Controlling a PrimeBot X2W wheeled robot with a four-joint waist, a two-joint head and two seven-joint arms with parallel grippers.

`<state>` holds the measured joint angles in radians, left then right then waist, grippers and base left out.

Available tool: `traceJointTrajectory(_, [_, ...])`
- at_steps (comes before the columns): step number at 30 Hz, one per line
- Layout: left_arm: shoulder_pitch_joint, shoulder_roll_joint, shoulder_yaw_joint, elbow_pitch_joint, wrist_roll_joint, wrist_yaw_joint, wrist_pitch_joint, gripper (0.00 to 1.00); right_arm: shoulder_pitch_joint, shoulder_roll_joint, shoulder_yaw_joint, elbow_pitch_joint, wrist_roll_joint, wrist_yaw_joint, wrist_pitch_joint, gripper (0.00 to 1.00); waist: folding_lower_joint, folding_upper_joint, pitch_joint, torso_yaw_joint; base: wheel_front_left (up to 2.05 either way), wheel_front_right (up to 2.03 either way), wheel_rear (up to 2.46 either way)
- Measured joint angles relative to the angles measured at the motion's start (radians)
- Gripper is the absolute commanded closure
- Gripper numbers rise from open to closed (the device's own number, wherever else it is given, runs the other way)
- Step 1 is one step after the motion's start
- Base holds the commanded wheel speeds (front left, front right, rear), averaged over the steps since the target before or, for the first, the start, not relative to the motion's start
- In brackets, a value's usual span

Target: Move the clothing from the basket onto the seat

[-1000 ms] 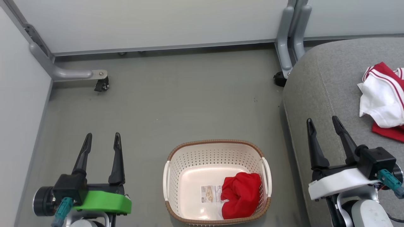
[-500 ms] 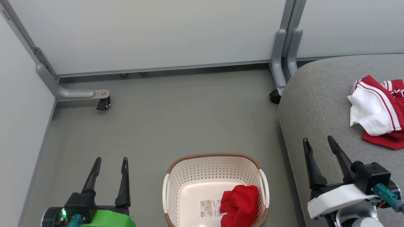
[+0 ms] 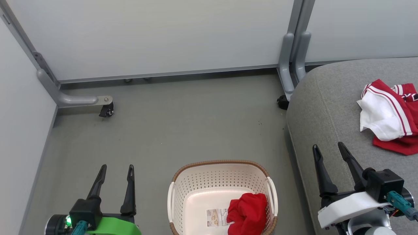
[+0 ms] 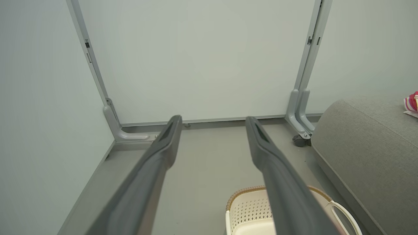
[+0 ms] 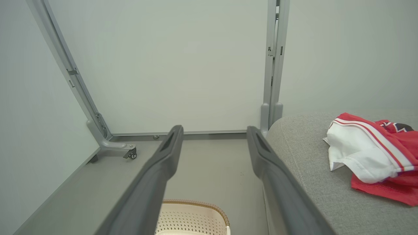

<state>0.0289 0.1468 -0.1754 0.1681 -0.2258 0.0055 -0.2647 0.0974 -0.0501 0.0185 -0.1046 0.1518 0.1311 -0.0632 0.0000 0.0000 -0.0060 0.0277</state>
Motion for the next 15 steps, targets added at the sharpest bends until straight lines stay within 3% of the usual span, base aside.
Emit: traceJointTrajectory(15, [-0.012, -0.016, 0.014, 0.013, 0.032, -0.006, 0.0, 0.0, -0.002, 0.0, 0.001, -0.005, -0.006, 0.0, 0.009, 0.0, 0.0, 0.0, 0.009, -0.003, 0.0, 0.0, 0.0])
